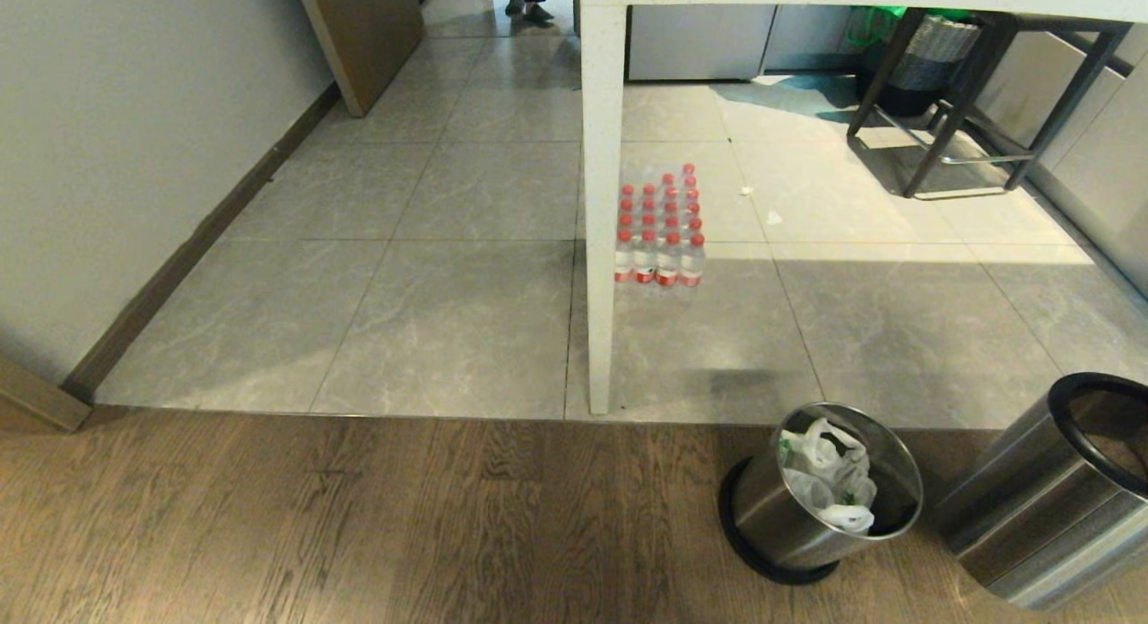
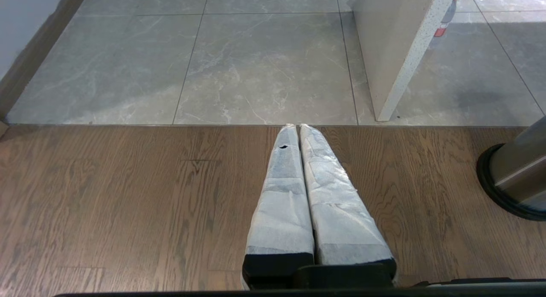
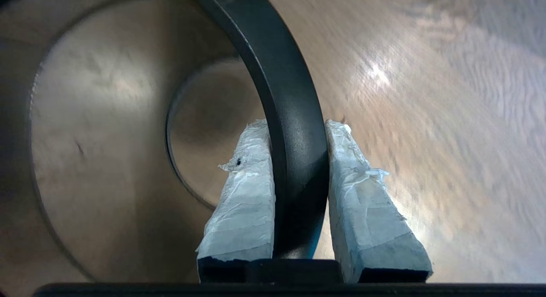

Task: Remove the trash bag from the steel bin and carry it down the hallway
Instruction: Place the outer trash can on the ground

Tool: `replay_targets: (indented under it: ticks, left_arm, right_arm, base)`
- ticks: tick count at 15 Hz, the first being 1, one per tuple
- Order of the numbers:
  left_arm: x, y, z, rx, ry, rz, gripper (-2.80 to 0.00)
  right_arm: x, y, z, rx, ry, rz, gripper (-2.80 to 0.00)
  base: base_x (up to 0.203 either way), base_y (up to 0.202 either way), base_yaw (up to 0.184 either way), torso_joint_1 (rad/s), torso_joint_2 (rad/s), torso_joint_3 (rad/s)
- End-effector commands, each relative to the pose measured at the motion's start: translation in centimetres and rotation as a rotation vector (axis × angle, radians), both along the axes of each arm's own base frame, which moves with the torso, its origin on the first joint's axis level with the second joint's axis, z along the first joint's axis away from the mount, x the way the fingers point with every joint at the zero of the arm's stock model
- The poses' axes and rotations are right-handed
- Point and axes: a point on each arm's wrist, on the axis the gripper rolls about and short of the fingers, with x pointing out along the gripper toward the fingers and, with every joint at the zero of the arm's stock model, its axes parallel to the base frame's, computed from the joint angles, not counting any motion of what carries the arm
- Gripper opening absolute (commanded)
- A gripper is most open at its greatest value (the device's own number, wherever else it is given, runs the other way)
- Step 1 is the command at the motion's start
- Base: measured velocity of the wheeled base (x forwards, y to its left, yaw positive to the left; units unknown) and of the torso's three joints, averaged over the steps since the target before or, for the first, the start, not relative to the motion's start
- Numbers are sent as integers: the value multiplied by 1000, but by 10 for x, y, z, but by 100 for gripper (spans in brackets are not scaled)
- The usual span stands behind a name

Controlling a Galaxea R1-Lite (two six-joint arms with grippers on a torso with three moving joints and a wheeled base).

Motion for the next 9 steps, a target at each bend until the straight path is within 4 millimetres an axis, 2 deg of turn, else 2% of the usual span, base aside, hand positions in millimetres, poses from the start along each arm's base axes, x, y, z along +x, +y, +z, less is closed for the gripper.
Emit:
replay_targets:
  ticks: [1, 5, 9]
  left_arm:
    - [0, 0, 0, -1, 0, 0, -280]
    - [0, 0, 0, -1, 0, 0, -280]
    - [0, 0, 0, -1, 0, 0, -280]
  right_arm:
    - [4, -6, -36, 45, 40, 9, -280]
    - [10, -15, -74, -9, 49, 43, -280]
    - [18, -20, -97, -5, 51, 52, -280]
  base:
    - [0, 0, 0, 0, 0, 0]
    - [0, 0, 0, 0, 0, 0]
    - [0, 0, 0, 0, 0, 0]
